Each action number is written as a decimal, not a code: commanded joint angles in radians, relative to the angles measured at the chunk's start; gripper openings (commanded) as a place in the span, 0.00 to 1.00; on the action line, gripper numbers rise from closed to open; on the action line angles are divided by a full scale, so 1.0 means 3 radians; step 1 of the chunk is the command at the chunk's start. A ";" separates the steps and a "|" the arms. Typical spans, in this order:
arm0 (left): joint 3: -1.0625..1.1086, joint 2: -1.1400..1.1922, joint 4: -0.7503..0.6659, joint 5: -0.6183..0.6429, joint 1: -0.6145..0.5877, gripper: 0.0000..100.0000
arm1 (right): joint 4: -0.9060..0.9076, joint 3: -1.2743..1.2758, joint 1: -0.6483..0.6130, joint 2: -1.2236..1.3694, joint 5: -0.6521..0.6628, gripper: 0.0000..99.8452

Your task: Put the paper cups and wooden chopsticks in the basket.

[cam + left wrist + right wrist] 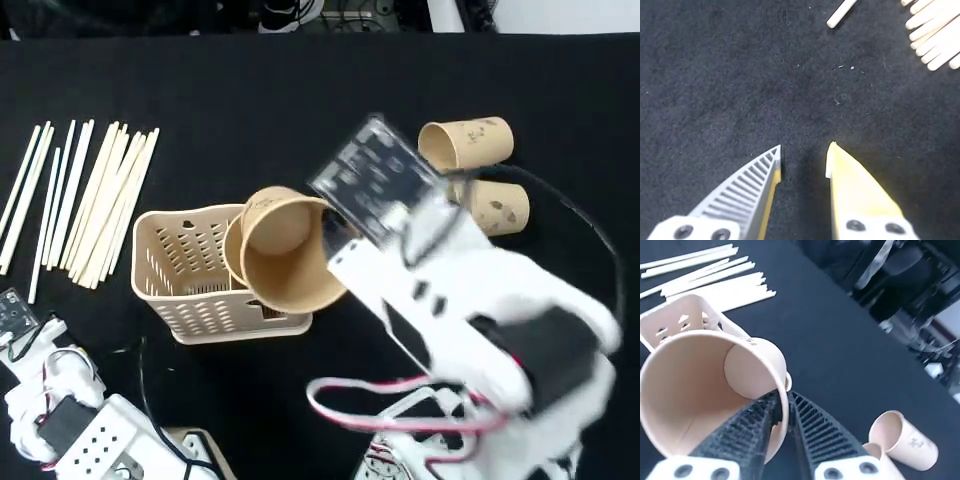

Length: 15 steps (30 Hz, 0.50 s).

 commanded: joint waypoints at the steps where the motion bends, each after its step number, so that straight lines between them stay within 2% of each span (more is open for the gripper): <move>1: 0.0059 -0.0026 -0.0010 -0.0026 0.0038 0.15 | 0.0087 0.0049 -0.0036 0.0115 -0.0015 0.01; 9: 0.0059 -0.0026 -0.0010 -0.0026 0.0038 0.15 | 0.0066 0.0049 -0.0036 0.0325 0.0036 0.02; 15: 0.0059 -0.0026 -0.0015 -0.0026 0.0038 0.15 | 0.0066 0.0038 -0.0072 0.0575 0.0143 0.24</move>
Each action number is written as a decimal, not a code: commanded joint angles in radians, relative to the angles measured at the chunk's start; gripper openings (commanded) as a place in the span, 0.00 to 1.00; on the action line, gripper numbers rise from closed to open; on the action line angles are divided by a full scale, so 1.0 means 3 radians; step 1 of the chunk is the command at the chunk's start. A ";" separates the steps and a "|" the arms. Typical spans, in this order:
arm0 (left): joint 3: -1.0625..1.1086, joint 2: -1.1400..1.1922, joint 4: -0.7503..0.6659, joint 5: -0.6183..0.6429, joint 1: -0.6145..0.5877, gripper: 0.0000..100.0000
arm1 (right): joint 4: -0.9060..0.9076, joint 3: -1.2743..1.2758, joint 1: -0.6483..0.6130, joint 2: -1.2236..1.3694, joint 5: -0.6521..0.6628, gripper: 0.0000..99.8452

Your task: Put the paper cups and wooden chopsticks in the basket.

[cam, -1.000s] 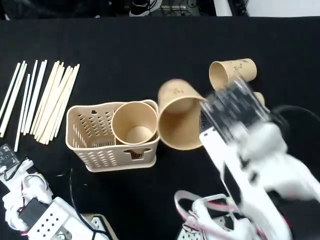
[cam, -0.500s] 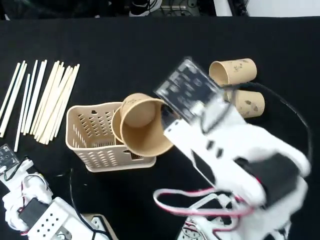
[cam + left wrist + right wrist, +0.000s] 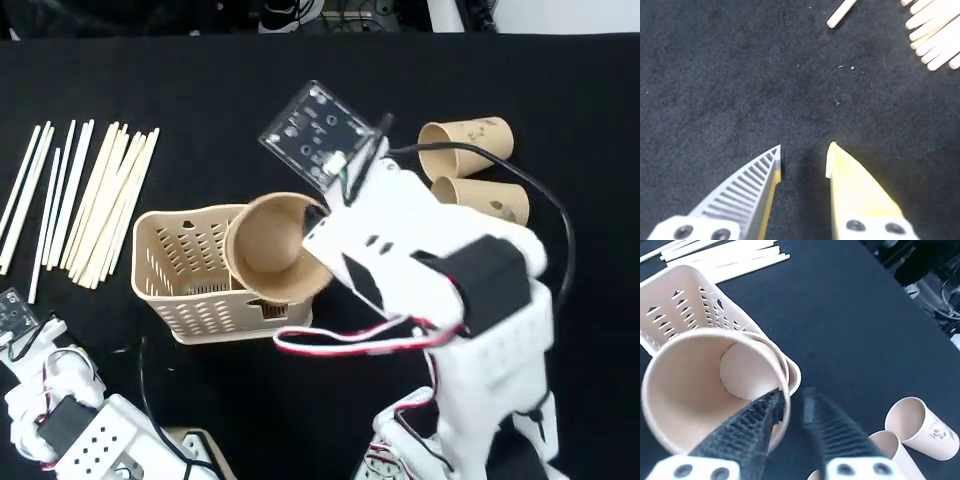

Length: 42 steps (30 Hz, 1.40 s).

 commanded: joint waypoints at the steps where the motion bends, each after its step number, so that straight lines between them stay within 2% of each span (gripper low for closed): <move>1: 0.0059 -0.0026 -0.0015 -0.0026 0.0038 0.15 | 0.0066 -0.0023 -0.0092 0.0115 0.0159 0.27; 4: 0.0059 -0.0026 -0.0015 -0.0026 0.0038 0.15 | 0.0015 -0.0023 -0.0113 0.0161 0.0164 0.32; 9: 0.0059 -0.0026 -0.0015 -0.0026 0.0038 0.15 | 0.0015 -0.0090 -0.0041 0.0136 0.0194 0.32; 11: 0.0059 -0.0026 -0.0010 -0.0026 0.0038 0.15 | 0.0015 -0.0079 0.0159 0.0095 0.0368 0.32; 14: 0.0059 -0.0026 -0.0010 -0.0026 0.0038 0.15 | -0.0082 0.0043 0.0639 0.0084 0.0875 0.32; 17: 0.0059 -0.0026 -0.0005 -0.0026 0.0038 0.15 | -0.0588 0.0488 0.1217 0.0151 0.1299 0.32; 21: 0.0059 -0.0026 -0.0005 -0.0026 0.0033 0.15 | -0.1918 0.1424 0.1800 0.0376 0.1524 0.32; 24: 0.0059 -0.0026 -0.0015 -0.0026 0.0033 0.15 | -0.2982 0.2043 0.2005 0.0616 0.1611 0.32; 27: 0.0059 -0.0026 -0.0015 -0.0026 0.0033 0.15 | -0.3682 0.2360 0.2082 0.0887 0.1703 0.32; 33: 0.0059 -0.0026 -0.0015 -0.0026 0.0033 0.15 | -0.4271 0.2212 0.2302 0.1583 0.1739 0.32; 42: 0.0059 -0.0026 -0.0020 -0.0026 0.0033 0.15 | -0.4317 0.1271 0.2435 0.2677 0.1632 0.32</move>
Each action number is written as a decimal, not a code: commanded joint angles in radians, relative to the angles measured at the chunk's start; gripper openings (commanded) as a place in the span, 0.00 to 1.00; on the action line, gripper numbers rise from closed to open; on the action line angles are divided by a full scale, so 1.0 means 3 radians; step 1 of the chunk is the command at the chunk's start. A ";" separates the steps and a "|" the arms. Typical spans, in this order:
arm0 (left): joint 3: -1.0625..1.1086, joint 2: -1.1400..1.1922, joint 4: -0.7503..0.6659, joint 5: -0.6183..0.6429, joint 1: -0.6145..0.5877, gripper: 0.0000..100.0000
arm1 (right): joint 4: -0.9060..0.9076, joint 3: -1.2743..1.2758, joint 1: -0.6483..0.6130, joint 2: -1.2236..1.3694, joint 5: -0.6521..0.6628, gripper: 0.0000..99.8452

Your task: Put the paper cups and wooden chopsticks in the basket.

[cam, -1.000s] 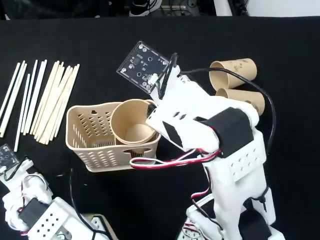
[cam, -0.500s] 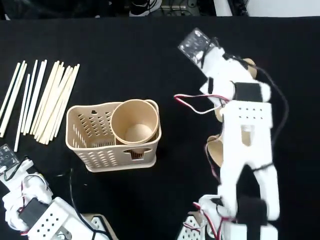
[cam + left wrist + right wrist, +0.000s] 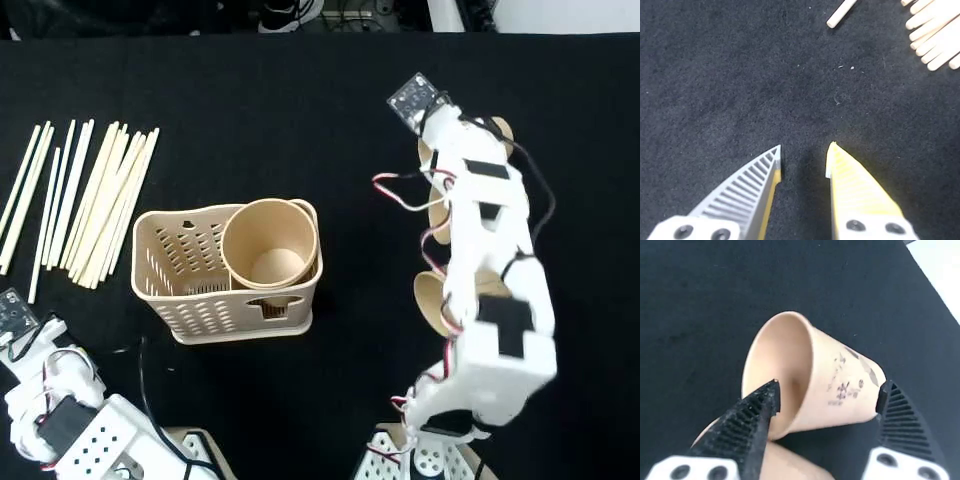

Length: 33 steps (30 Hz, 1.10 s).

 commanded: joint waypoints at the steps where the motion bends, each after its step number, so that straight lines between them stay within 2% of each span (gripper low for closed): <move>1: 0.0059 -0.0026 -0.0020 -0.0026 0.0033 0.15 | -0.0046 -0.0453 0.0082 0.0161 -0.0107 0.32; 6: 0.0059 -0.0026 -0.0020 -0.0026 0.0033 0.15 | -0.0072 -0.0545 0.0107 0.0228 -0.0102 0.32; 8: 0.0059 -0.0026 -0.0020 -0.0026 0.0033 0.15 | -0.0102 -0.0545 0.0113 0.0222 -0.0102 0.29; 10: 0.0059 -0.0026 -0.0020 -0.0026 0.0033 0.15 | -0.0184 -0.0540 0.0113 0.0222 -0.0102 0.21; 13: 0.0059 -0.0026 -0.0020 -0.0026 0.0033 0.15 | -0.0266 -0.0529 0.0118 0.0222 -0.0123 0.03; 14: 0.0059 -0.0026 -0.0020 -0.0026 0.0033 0.15 | -0.0292 -0.0529 0.0118 0.0222 -0.0123 0.01; 15: 0.0059 -0.0026 -0.0020 -0.0026 0.0033 0.15 | -0.0307 -0.0524 0.0138 0.0222 -0.0123 0.03; 22: 0.0059 -0.0026 -0.0020 -0.0026 0.0033 0.15 | -0.0281 -0.0529 0.0271 0.0171 -0.0143 0.01; 28: 0.0059 -0.0026 -0.0020 -0.0026 0.0033 0.15 | -0.0220 -0.0371 0.0363 -0.0483 -0.0752 0.01; 33: 0.0059 -0.0026 -0.0020 -0.0026 0.0028 0.15 | 0.0378 -0.0248 0.0266 -0.1250 -0.1054 0.01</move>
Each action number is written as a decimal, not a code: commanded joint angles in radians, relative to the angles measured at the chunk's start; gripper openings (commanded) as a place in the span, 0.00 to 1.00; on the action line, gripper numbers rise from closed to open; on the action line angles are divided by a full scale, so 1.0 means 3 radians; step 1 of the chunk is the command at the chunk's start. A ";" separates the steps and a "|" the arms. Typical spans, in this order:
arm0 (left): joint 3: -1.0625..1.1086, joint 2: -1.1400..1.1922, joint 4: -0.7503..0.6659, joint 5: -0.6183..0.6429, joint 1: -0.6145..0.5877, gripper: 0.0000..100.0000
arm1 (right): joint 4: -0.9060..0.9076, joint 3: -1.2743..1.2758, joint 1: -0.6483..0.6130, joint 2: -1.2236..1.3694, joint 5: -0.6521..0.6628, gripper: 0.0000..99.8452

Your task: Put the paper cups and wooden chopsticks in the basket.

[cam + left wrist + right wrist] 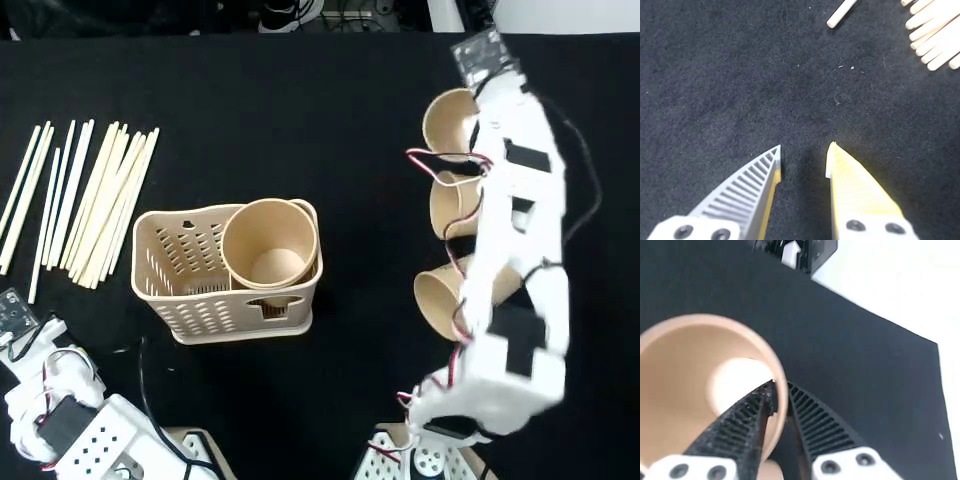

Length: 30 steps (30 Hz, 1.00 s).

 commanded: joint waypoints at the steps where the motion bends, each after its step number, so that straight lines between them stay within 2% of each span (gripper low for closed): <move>1: 0.0059 -0.0026 -0.0020 -0.0026 0.0028 0.15 | 0.0419 -0.0003 -0.0077 -0.0683 -0.0235 0.01; 6: 0.0059 -0.0026 -0.0020 -0.0026 0.0018 0.15 | 0.1059 -0.0023 -0.0327 -0.1337 -0.0706 0.01; 13: 0.0059 -0.0026 -0.0020 -0.0026 0.0018 0.15 | 0.2005 -0.0028 -0.0936 -0.2463 -0.1095 0.01; 22: 0.0059 -0.0026 -0.0020 -0.0026 0.0018 0.15 | 0.2961 -0.0192 -0.2235 -0.3956 -0.1263 0.01; 27: 0.0059 -0.0026 -0.0020 -0.0026 0.0018 0.15 | 0.3181 -0.0263 -0.3079 -0.4289 -0.1381 0.01; 30: 0.0059 -0.0026 -0.0020 -0.0026 0.0018 0.15 | 0.3181 -0.0248 -0.3376 -0.4253 -0.1396 0.01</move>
